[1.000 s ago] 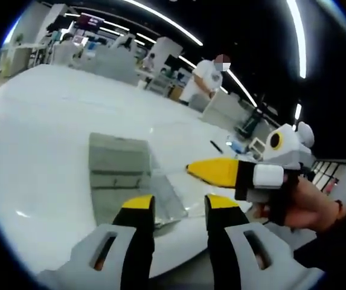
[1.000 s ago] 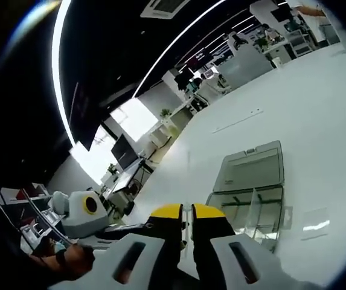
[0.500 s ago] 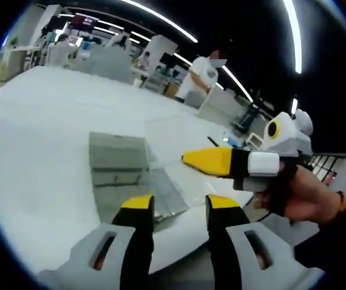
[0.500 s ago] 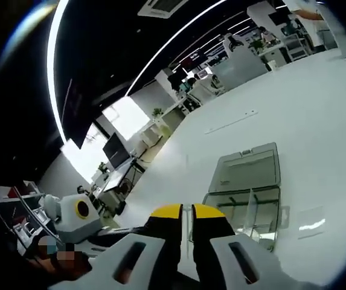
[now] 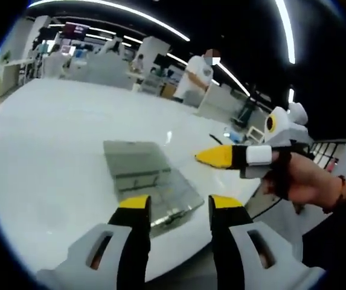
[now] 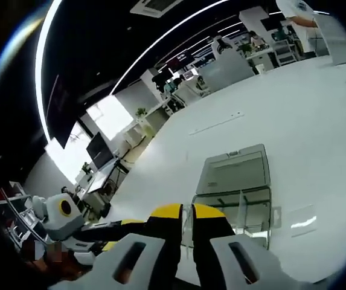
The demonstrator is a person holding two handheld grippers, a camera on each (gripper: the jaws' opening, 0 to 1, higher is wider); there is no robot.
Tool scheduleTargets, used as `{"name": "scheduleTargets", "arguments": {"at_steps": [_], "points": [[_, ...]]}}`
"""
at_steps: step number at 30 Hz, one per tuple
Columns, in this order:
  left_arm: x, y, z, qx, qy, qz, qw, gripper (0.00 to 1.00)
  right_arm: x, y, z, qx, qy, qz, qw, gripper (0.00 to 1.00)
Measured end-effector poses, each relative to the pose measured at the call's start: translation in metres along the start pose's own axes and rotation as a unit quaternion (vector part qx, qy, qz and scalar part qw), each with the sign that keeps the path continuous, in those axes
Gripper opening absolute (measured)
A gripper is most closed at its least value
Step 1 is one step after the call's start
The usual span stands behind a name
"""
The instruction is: Insert the divider into the dual guide fixture by aligning both edges with the guide slots and pushing it downward to the bottom, including one-sided entry, uneven engagement, binding, and posture correction.
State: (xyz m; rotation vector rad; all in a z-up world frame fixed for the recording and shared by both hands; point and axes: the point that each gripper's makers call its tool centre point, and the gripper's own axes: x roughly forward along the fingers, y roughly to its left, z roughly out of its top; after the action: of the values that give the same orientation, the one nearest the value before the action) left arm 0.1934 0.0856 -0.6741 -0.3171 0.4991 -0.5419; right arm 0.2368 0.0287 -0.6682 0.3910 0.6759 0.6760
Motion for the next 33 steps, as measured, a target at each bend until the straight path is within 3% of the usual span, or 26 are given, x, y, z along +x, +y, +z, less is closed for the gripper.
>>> {"name": "scheduleTargets", "arguments": {"at_steps": [16,33], "points": [[-0.014,0.010,0.001,0.024,-0.006,-0.018,0.9995,0.45,0.009,-0.006,-0.013,0.011,0.016,-0.048,0.9986,0.00],[-0.029,0.039,-0.001,0.055,0.004,-0.033,0.9979,0.50,0.025,-0.011,-0.028,0.015,0.039,-0.091,0.9950,0.00]]}}
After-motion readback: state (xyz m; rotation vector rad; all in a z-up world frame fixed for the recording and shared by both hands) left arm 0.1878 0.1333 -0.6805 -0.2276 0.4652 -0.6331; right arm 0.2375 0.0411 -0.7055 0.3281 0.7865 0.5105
